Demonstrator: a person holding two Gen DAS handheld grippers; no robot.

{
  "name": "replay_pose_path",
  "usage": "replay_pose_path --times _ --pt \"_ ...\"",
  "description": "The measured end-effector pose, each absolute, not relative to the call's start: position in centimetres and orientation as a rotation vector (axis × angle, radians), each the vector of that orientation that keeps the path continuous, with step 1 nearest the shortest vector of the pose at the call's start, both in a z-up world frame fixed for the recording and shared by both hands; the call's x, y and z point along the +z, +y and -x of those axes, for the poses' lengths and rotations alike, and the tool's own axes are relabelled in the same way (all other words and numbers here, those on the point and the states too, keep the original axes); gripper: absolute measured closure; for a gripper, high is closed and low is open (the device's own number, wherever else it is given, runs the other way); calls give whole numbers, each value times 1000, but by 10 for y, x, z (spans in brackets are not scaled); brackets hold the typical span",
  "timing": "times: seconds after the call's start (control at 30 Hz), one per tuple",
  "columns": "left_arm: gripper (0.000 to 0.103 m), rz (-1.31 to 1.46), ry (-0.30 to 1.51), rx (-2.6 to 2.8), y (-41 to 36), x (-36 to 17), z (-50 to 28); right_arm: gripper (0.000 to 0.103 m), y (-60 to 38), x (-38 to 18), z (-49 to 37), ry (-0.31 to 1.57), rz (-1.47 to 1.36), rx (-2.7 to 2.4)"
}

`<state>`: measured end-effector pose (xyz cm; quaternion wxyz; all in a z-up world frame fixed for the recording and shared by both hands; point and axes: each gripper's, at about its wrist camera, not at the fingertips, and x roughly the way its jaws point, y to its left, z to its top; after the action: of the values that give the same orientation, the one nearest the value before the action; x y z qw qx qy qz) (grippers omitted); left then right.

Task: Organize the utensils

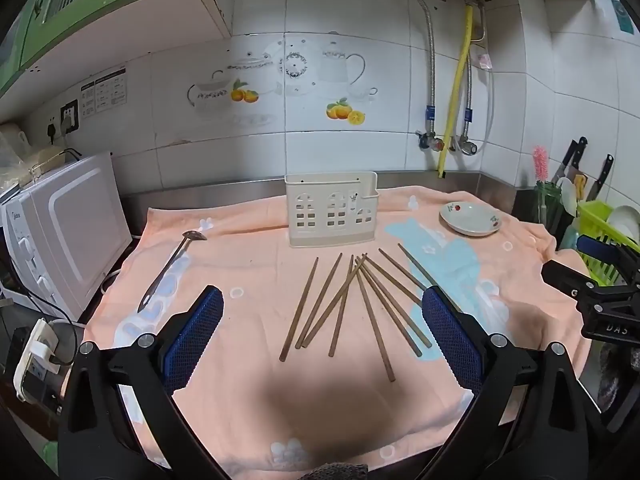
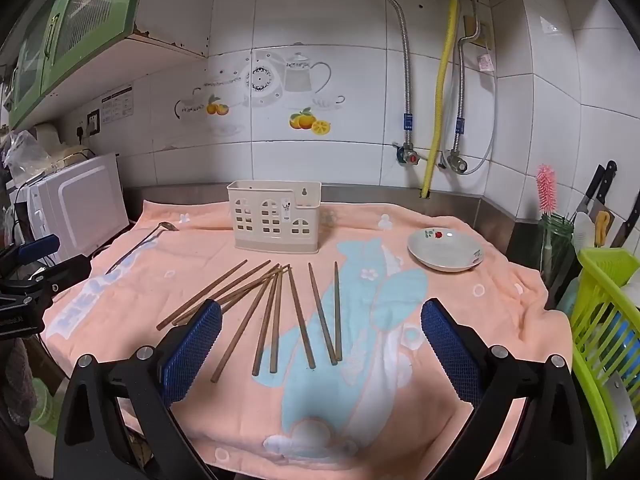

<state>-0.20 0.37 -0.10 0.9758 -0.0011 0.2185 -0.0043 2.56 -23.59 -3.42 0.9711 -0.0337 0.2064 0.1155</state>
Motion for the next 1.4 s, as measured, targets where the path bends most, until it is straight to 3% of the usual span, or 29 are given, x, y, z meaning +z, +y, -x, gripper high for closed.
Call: replay_pose_path --times 1.4 --pt "5 6 455 -7 2 -5 -1 6 -228 -41 -28 429 69 244"
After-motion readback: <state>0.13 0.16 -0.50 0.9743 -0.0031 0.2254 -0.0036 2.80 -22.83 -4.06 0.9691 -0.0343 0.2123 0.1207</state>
